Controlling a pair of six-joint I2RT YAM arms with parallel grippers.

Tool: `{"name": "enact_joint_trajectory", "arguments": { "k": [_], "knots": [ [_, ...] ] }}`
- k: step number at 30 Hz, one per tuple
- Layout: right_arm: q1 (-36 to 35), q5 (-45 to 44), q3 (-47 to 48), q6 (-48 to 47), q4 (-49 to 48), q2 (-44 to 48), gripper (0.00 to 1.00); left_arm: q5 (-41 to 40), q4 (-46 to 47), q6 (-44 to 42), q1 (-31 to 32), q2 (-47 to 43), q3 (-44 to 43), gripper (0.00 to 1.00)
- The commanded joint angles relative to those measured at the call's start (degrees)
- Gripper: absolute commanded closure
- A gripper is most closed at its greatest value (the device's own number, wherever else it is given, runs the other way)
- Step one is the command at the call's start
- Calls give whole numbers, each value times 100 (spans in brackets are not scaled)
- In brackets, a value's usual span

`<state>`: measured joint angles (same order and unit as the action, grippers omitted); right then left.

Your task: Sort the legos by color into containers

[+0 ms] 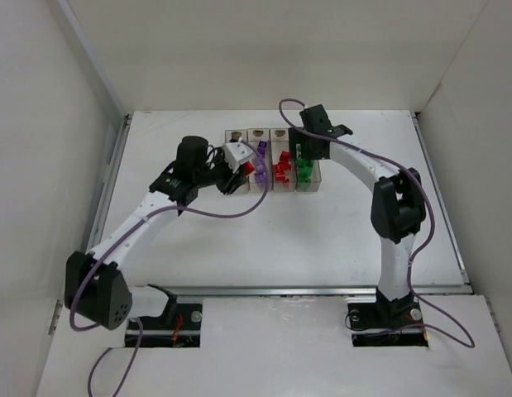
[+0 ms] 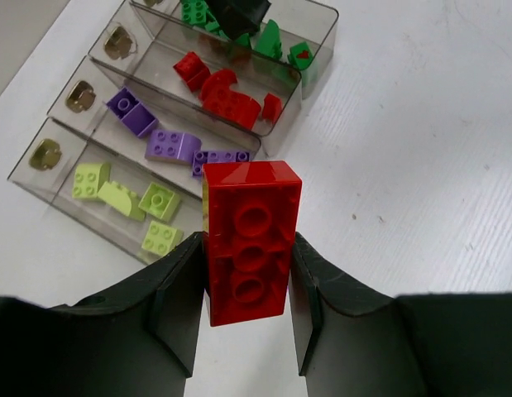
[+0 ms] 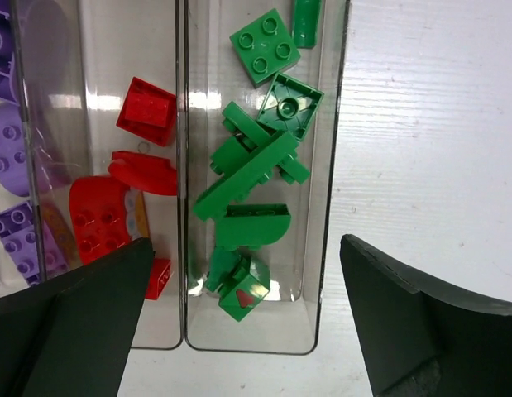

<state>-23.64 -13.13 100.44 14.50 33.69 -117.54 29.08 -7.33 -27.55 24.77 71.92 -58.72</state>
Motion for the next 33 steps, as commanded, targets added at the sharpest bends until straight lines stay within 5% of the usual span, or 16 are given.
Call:
{"name": "enact_joint_trajectory", "arguments": {
  "k": [1,9,14,20,26,29,33],
  "knots": [
    [26,-234,73,-35,-64,766,1,422,627,363,88,505,-578,100],
    [79,-173,-999,202,-214,2111,1,546,1111,1004,423,2913,-2265,100],
    [131,-242,-1712,333,-275,2849,1,616,1672,2767,318,4513,-3818,100],
    [315,-384,-1914,272,-135,3192,1,476,2016,3730,265,5577,-4701,95],
    [483,-331,-1914,80,-30,3307,1,353,2192,3862,265,5684,-4754,54],
    [536,-278,-1853,27,-29,3307,1,300,2192,3862,265,5684,-4702,0],
    [597,-226,-1686,26,-29,3307,1,-42,2079,3766,265,5245,-4474,0]
  ]
}}
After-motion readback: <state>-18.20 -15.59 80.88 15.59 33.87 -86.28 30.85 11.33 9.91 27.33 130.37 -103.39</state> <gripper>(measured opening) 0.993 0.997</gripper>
